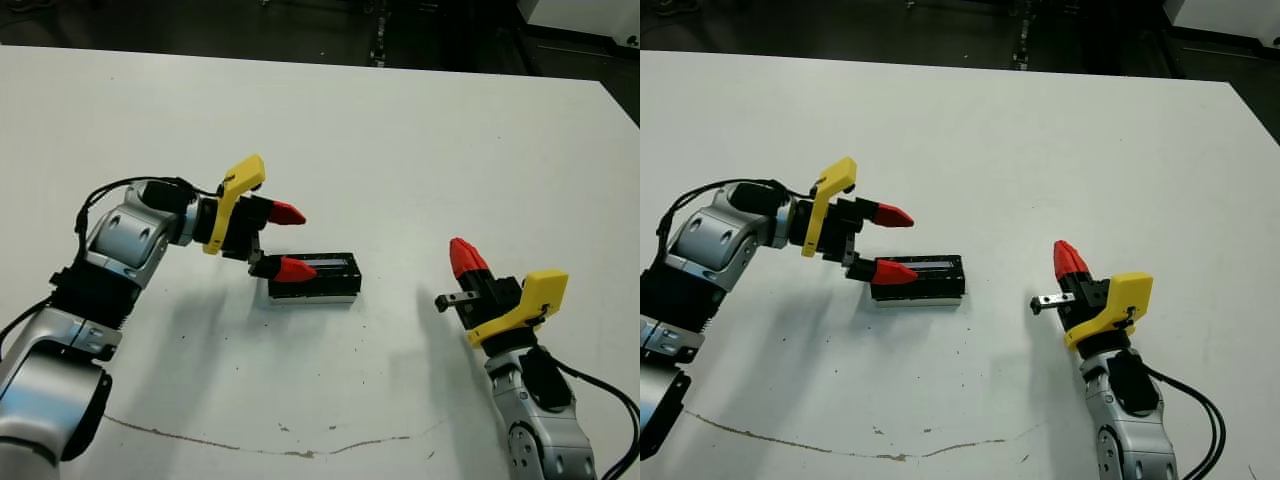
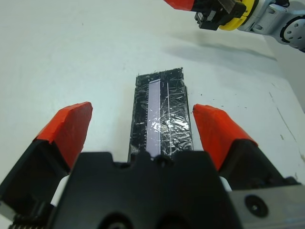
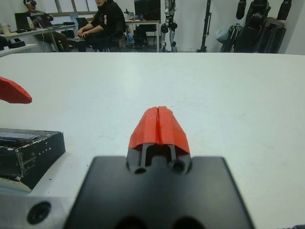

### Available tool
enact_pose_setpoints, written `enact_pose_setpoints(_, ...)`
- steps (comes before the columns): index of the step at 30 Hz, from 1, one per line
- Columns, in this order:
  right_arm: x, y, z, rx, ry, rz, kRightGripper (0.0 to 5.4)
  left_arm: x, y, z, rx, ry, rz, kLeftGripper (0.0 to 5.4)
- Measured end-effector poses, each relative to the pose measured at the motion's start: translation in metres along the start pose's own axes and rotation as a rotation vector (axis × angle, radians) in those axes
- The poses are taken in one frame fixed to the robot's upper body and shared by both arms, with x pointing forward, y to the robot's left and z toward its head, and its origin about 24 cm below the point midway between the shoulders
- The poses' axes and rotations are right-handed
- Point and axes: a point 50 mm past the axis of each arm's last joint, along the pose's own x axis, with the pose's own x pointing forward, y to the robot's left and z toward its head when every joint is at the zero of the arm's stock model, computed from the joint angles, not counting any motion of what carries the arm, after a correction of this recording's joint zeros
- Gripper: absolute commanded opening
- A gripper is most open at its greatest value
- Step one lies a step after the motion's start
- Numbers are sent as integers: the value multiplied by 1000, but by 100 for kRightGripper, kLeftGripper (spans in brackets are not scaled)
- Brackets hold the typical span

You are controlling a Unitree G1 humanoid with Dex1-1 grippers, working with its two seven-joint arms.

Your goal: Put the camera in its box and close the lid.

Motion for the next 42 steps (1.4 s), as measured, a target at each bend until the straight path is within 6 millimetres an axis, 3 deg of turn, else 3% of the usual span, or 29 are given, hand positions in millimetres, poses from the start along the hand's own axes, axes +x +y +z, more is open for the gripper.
enact_pose_setpoints(34,-1,1,-2,6,8,8,0,13,-4,-24,-102,51,-41,539)
enact_pose_setpoints(42,-1,1,-3,8,10,8,0,13,-4,-23,-61,48,-47,539)
